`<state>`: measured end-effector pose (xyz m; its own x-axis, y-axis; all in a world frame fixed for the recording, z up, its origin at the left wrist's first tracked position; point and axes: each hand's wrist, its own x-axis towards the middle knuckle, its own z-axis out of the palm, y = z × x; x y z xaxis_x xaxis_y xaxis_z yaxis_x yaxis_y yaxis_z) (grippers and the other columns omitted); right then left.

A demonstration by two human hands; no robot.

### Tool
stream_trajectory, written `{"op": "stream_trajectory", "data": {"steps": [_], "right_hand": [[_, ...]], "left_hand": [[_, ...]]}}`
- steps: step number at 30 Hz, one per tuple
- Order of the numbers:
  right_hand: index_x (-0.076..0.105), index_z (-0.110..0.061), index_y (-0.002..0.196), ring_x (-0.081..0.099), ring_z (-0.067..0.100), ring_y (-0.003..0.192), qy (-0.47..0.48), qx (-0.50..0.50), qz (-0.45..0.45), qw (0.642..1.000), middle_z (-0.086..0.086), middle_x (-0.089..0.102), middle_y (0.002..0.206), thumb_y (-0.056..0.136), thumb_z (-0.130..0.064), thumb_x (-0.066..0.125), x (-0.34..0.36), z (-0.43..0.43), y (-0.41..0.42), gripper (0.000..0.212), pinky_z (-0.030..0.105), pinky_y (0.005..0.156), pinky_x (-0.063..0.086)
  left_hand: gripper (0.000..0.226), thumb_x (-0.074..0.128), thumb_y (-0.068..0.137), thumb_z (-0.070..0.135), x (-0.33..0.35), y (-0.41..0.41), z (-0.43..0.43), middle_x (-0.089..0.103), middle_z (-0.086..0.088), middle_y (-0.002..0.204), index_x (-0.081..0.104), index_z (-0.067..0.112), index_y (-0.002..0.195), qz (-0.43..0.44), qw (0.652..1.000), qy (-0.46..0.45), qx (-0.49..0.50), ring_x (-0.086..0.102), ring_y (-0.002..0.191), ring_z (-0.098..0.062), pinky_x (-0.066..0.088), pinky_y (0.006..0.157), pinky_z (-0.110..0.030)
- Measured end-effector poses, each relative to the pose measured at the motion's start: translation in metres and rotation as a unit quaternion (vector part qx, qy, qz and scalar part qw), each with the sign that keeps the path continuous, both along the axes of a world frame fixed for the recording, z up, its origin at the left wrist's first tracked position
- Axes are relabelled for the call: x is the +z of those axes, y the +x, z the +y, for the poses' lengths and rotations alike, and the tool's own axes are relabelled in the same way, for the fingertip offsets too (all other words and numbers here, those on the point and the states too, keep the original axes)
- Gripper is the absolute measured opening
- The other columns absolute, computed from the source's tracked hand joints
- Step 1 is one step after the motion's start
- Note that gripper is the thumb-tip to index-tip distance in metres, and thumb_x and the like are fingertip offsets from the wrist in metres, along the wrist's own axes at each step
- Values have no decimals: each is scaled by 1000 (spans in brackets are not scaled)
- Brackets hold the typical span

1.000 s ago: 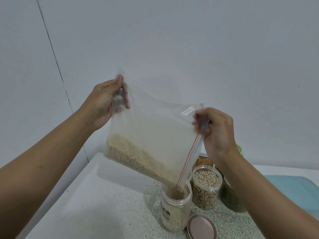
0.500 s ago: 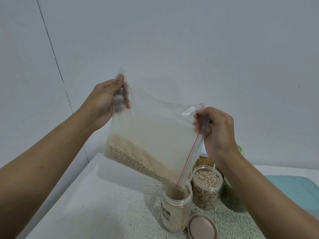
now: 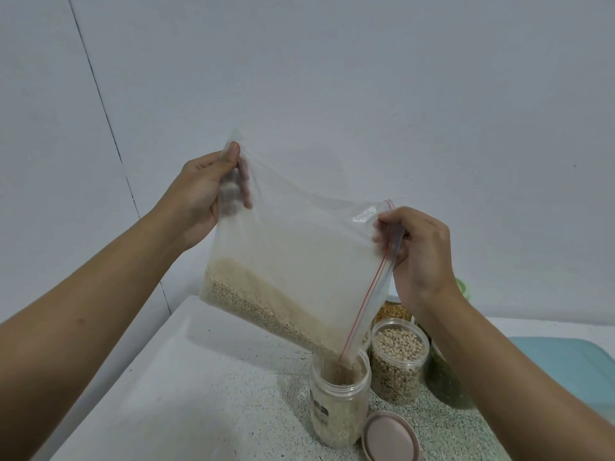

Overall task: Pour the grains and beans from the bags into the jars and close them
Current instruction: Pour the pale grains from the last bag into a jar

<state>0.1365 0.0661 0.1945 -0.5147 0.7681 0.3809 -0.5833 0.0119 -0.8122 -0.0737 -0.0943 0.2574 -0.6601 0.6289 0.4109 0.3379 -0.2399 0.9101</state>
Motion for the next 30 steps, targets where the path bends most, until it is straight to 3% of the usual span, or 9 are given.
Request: {"op": "stream_trajectory", "data": {"steps": [22, 30], "right_hand": [[63, -1, 71, 55, 13, 53, -11, -5, -15, 1000, 3, 61, 59, 89, 3, 55, 3, -4, 4, 21, 21, 52, 42], [63, -1, 70, 54, 13, 53, -7, -10, -21, 1000, 3, 61, 59, 89, 3, 55, 2, -4, 7, 21, 22, 53, 41]], "left_hand": [[39, 53, 104, 42, 4, 7, -2, 62, -6, 68, 65, 16, 76, -7, 1000, 1, 2, 59, 62, -24, 42, 84, -44], [38, 53, 104, 41, 2, 9, -1, 61, -6, 69, 64, 16, 77, -11, 1000, -1, 2, 59, 61, -24, 44, 80, -40]]}}
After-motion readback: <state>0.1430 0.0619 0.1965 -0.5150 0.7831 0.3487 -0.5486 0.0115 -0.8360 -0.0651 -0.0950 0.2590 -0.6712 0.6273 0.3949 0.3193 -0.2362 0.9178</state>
